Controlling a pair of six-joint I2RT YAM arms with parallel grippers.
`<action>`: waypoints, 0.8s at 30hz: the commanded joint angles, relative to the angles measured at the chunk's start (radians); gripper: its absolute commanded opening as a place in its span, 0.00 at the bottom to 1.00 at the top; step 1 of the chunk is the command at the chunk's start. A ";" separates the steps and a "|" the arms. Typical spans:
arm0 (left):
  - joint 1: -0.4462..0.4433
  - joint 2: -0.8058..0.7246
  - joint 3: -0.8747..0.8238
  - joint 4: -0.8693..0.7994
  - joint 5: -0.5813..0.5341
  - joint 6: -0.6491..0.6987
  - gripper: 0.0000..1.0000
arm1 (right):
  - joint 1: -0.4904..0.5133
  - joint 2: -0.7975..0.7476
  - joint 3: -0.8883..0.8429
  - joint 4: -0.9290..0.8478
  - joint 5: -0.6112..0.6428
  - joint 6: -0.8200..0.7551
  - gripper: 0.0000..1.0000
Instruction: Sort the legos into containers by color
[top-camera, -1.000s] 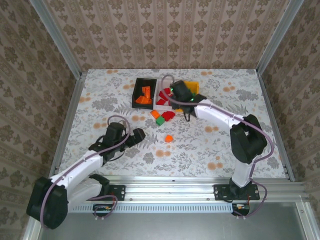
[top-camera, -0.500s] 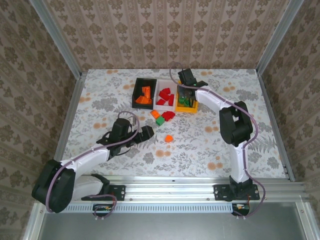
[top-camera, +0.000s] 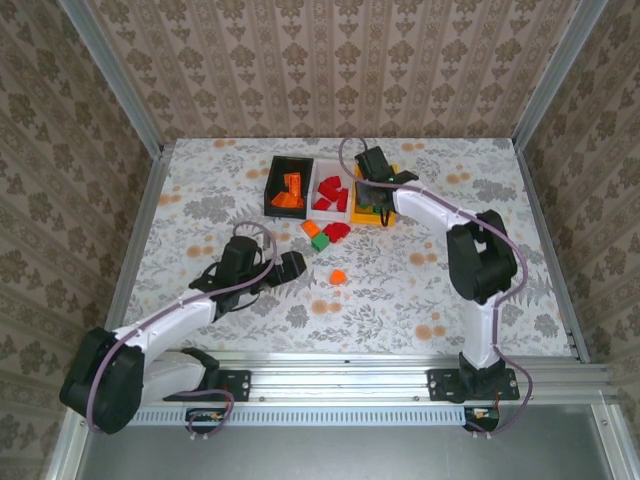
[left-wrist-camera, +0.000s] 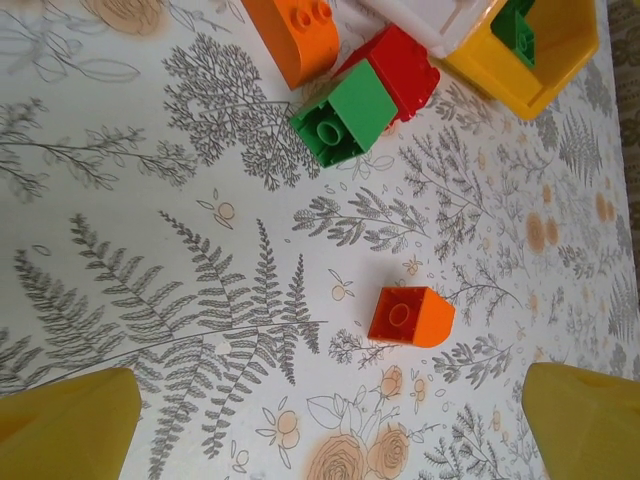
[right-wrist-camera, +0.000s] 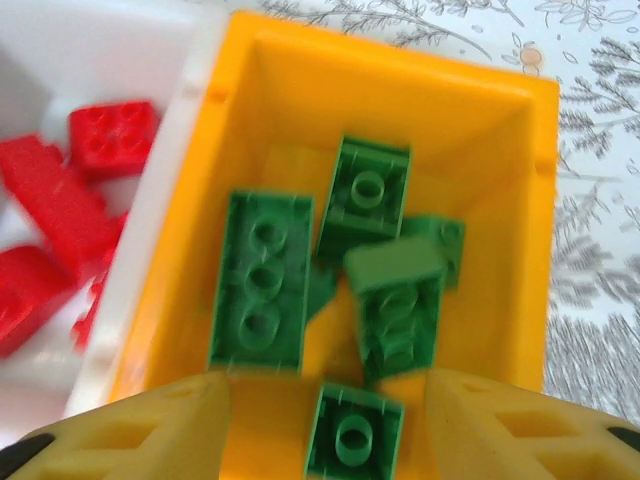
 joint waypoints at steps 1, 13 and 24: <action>0.029 -0.073 -0.005 -0.067 -0.059 0.016 1.00 | 0.102 -0.135 -0.110 0.050 0.079 0.134 0.60; 0.064 -0.226 -0.081 -0.133 -0.046 -0.033 1.00 | 0.284 -0.001 -0.119 0.082 0.083 0.532 0.76; 0.069 -0.316 -0.108 -0.167 -0.063 -0.032 1.00 | 0.304 0.113 -0.096 0.127 0.044 0.697 0.78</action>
